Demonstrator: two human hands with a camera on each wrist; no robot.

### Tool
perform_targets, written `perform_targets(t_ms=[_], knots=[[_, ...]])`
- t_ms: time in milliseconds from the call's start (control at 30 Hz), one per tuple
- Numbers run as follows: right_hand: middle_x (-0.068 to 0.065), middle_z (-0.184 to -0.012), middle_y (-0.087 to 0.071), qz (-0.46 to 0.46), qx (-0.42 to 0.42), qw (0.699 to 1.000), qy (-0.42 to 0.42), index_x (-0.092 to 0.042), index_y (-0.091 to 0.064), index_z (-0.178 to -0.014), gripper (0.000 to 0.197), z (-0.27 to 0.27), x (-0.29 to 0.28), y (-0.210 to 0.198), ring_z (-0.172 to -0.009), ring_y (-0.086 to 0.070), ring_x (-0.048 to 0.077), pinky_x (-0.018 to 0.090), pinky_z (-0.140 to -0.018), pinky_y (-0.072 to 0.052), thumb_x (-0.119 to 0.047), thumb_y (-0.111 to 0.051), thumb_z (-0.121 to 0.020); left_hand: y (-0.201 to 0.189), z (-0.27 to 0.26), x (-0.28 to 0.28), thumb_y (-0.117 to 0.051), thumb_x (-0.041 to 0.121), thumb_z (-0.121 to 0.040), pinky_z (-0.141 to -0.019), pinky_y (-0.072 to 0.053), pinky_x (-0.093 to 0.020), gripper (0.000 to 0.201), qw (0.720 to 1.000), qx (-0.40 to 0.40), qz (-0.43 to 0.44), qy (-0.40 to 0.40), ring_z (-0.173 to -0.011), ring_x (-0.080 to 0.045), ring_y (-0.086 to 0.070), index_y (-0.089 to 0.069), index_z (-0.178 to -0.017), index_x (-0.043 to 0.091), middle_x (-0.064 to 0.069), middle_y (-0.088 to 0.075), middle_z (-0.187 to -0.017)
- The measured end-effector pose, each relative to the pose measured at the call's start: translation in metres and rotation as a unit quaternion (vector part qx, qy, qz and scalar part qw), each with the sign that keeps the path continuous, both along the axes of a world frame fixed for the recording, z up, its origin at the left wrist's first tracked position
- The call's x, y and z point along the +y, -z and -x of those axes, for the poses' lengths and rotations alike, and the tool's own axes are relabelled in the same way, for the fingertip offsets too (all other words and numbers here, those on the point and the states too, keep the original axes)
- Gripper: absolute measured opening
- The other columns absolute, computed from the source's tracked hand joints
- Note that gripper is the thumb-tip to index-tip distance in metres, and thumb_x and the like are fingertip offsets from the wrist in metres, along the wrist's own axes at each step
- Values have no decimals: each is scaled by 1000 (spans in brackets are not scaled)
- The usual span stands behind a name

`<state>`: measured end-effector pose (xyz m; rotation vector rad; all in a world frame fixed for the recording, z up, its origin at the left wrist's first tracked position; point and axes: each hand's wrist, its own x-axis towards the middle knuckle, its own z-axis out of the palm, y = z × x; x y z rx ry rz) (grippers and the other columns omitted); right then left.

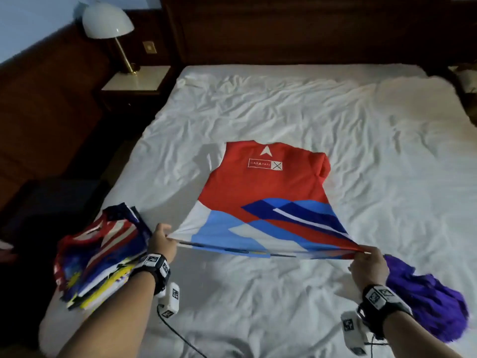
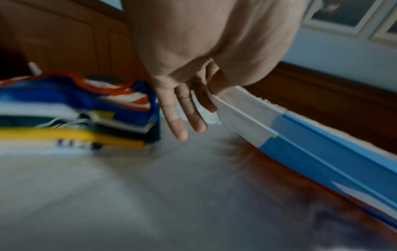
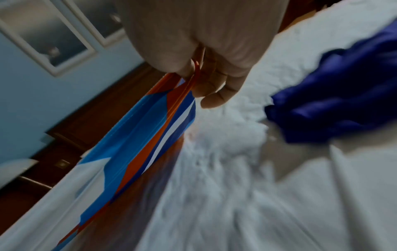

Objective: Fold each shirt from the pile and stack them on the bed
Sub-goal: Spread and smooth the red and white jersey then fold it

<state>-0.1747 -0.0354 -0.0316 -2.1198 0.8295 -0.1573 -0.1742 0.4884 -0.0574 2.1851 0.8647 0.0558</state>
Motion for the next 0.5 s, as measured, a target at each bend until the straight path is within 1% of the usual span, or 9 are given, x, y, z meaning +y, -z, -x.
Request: perform_targets(t_ms=[67, 133, 200, 233, 300, 333, 400, 433, 500], knots=[[27, -90, -71, 2, 43, 999, 4, -10, -69, -104, 24, 42, 3, 28, -94, -66, 44, 43, -82, -47, -15, -51, -88, 28, 42, -4, -58, -6, -85, -85, -54, -43, 35, 999, 34, 6, -12, -96, -36, -65, -62, -113, 13, -13, -67, -109], [23, -79, -71, -5, 78, 997, 18, -10, -68, -102, 21, 79, 7, 56, -85, -69, 40, 40, -74, -47, -1, -55, -88, 51, 80, -5, -56, -7, -88, -83, -52, -40, 36, 997, 75, 16, -15, -93, -32, -62, -61, -116, 14, -8, -63, -107], [16, -68, -69, -12, 99, 994, 34, -13, -67, -98, 22, 111, 13, 81, -77, -71, 36, 39, -66, -50, 3, -57, -86, 74, 115, -2, -57, -7, -88, -82, -53, -40, 38, 994, 108, 25, -15, -96, -35, -65, -63, -119, 14, -8, -64, -110], [15, -69, -68, -22, 105, 994, 38, -15, -66, -98, 23, 125, 13, 98, -76, -72, 36, 42, -63, -53, 3, -58, -86, 86, 131, 0, -57, -7, -88, -82, -55, -41, 39, 993, 114, 29, -17, -98, -36, -66, -64, -121, 14, -10, -67, -114], [16, -80, -70, -31, 114, 991, 57, -21, -62, -97, 21, 149, 13, 121, -77, -71, 37, 46, -66, -59, -3, -60, -86, 105, 157, 0, -56, -7, -89, -84, -56, -43, 39, 992, 121, 32, -23, -100, -39, -67, -66, -122, 10, -18, -69, -119], [16, -86, -70, -16, 115, 991, 64, -24, -59, -96, 20, 158, 16, 126, -80, -70, 38, 49, -71, -60, -7, -60, -85, 113, 168, -1, -54, -8, -89, -87, -54, -43, 39, 992, 122, 26, -26, -104, -40, -67, -67, -123, 7, -21, -69, -120], [17, -96, -69, 11, 112, 992, 60, -24, -59, -97, 27, 170, 18, 136, -89, -66, 39, 48, -86, -55, -2, -57, -82, 124, 180, -6, -50, -10, -90, -95, -51, -42, 41, 993, 113, 15, -30, -113, -41, -64, -68, -124, 3, -24, -69, -123], [19, -98, -68, 18, 100, 993, 53, -21, -62, -100, 31, 171, 21, 139, -93, -63, 41, 47, -88, -51, 2, -55, -81, 127, 183, -9, -49, -10, -90, -98, -50, -42, 41, 994, 106, 13, -33, -116, -41, -63, -68, -124, 3, -24, -68, -126], [23, -103, -63, 18, 75, 996, 47, -15, -66, -105, 39, 169, 30, 139, -95, -60, 43, 47, -91, -47, -6, -47, -72, 132, 183, -13, -48, -10, -91, -99, -49, -42, 41, 994, 99, 6, -37, -117, -41, -62, -69, -123, 5, -22, -68, -127]])
